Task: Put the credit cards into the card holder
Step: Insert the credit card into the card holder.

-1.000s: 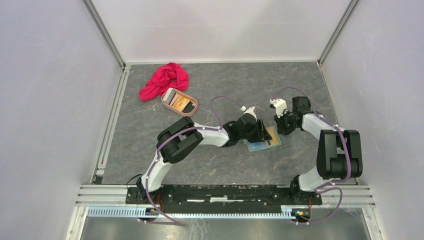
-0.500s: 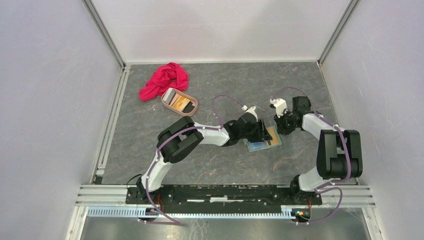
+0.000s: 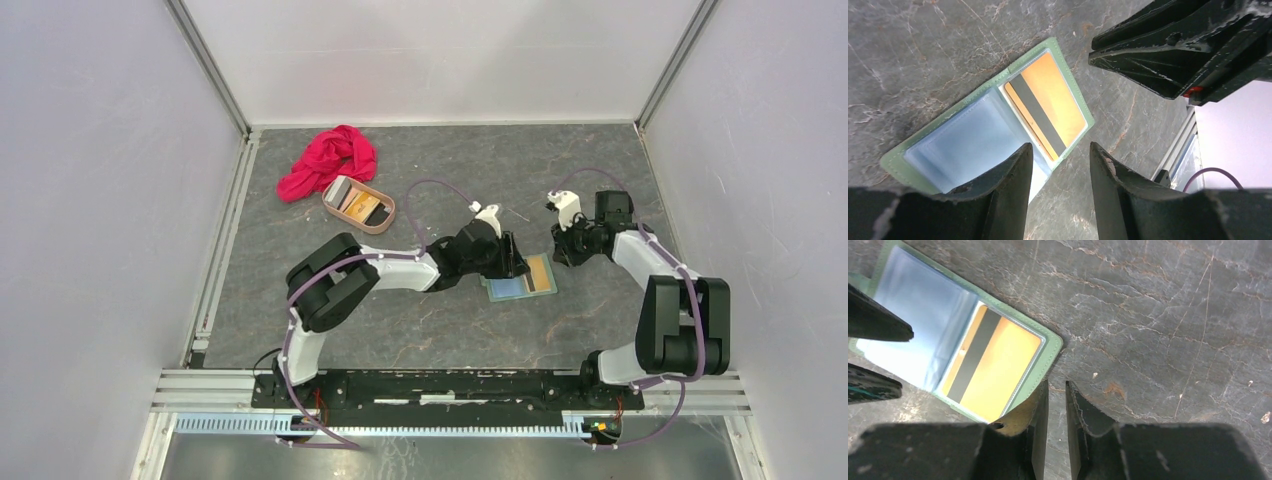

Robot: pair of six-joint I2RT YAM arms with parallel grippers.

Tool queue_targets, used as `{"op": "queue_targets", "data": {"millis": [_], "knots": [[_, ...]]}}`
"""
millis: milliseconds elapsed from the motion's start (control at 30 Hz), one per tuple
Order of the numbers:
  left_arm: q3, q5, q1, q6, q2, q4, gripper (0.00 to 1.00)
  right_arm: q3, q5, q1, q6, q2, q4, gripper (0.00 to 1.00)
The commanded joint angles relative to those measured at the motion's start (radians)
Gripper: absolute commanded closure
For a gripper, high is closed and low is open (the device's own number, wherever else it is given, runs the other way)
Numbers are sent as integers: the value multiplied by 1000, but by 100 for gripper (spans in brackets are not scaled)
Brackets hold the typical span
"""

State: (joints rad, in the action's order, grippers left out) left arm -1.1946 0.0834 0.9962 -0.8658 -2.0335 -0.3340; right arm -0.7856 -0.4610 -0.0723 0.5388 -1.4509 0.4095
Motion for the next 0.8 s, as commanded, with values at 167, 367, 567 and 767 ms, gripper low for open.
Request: {"op": "queue_targets", "data": {"millis": [167, 367, 567, 767], "knots": [[126, -94, -4, 283, 263, 30, 48, 5, -293, -10, 139, 145, 35, 74], [238, -258, -8, 509, 555, 152, 46, 32, -424, -12, 185, 252, 30, 71], [322, -259, -111, 626, 778, 256, 31, 57, -549, -14, 214, 324, 29, 70], [328, -161, -325, 702, 897, 364, 22, 59, -635, -16, 297, 339, 79, 70]]}}
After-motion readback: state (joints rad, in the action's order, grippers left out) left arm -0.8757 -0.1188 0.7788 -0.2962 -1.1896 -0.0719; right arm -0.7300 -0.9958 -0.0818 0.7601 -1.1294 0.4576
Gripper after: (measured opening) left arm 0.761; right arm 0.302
